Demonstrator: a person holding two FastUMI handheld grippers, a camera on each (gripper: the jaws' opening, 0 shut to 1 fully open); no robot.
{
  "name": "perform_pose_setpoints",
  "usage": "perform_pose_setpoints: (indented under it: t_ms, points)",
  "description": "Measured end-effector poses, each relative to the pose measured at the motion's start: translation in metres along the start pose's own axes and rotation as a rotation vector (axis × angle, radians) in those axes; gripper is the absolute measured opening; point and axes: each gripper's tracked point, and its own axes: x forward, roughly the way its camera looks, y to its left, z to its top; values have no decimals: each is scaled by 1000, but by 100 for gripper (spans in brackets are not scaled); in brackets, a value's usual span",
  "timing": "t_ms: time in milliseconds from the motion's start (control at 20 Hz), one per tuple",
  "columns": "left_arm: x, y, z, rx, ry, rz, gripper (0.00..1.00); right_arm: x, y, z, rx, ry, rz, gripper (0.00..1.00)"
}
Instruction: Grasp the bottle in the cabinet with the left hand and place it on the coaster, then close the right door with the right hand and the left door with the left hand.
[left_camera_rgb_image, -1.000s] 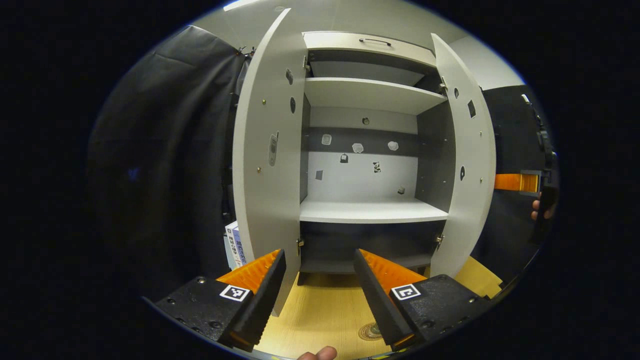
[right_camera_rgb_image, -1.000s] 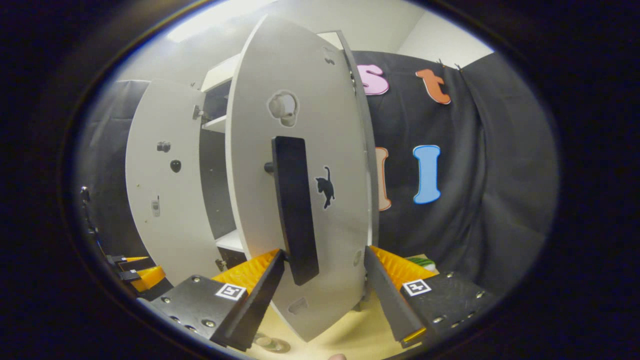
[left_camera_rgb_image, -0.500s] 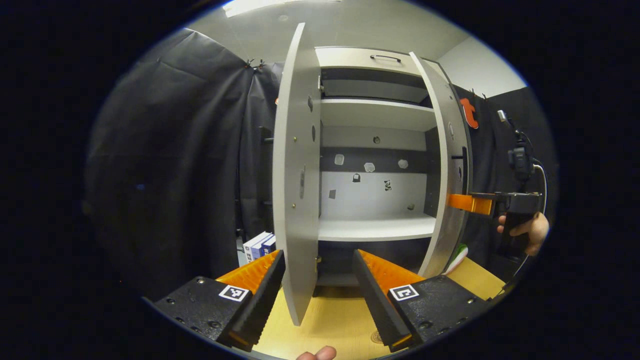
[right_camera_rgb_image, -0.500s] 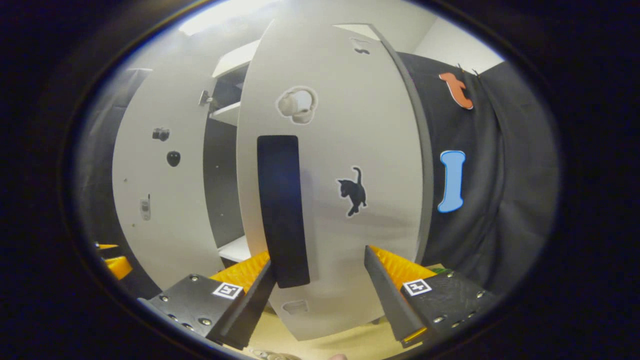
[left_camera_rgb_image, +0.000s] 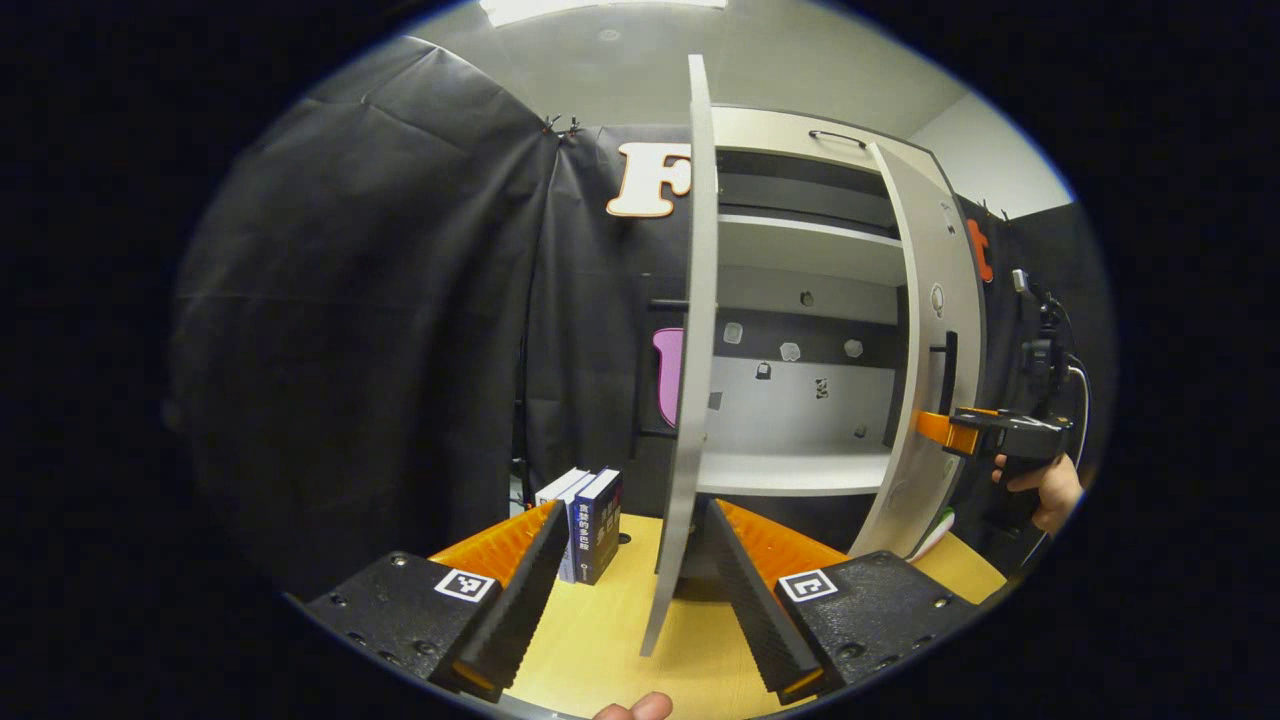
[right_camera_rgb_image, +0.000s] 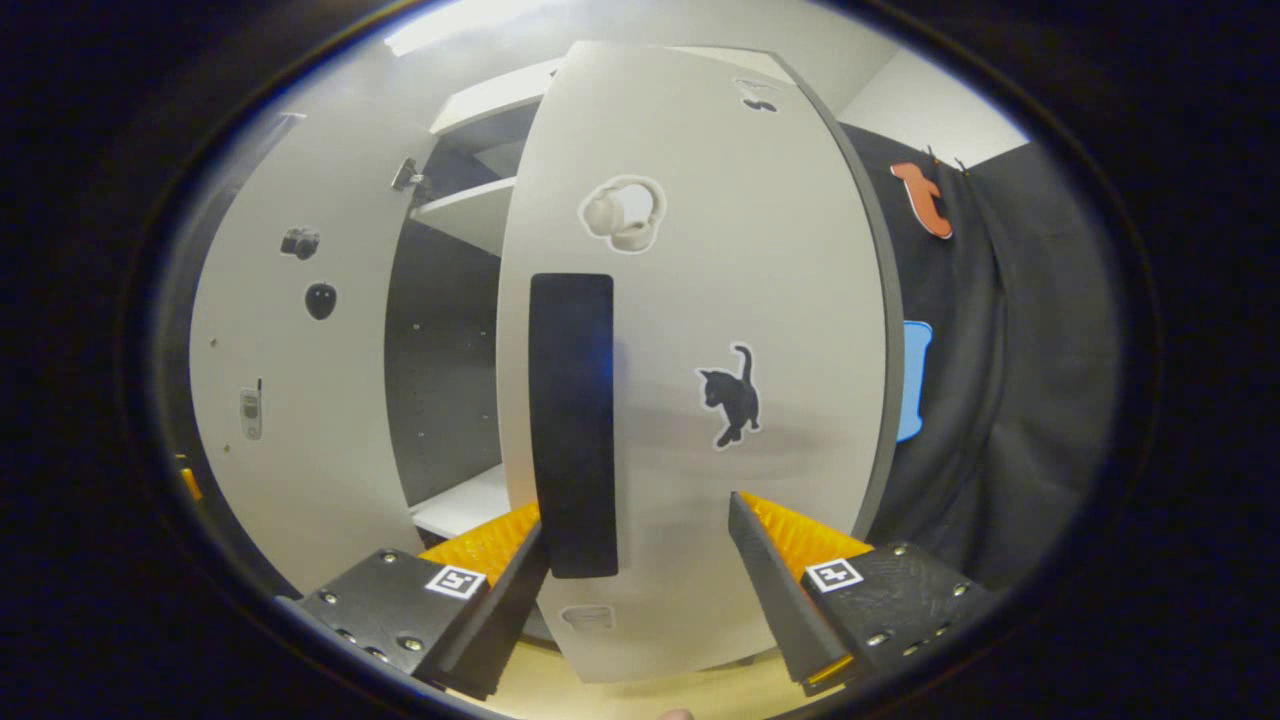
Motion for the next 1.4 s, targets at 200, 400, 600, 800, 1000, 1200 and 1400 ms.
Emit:
perform_pose_setpoints:
  t_ms: [200, 400, 600, 800, 1000, 1200, 1400]
  points:
    - [6, 20, 8, 7, -3, 0, 89, 14, 5, 1, -5, -10, -31, 100]
    - [15, 30, 12, 8, -4, -21, 89, 31, 10, 3, -31, -19, -62, 97]
    - [28, 36, 16, 20, -11, -35, 89, 45, 13, 2, -39, -31, -86, 100]
    - [51, 36, 17, -2, -18, -63, 89, 58, 14, -3, -40, -24, -106, 100]
    - [63, 30, 19, -11, -17, -111, 89, 65, 16, -5, -35, -24, -121, 100]
    - [65, 19, 28, 6, -33, -155, 89, 68, 16, -6, -42, -28, -138, 100]
    - [69, 14, 35, 30, -48, -177, 89, 70, 16, -7, -44, -28, -151, 100]
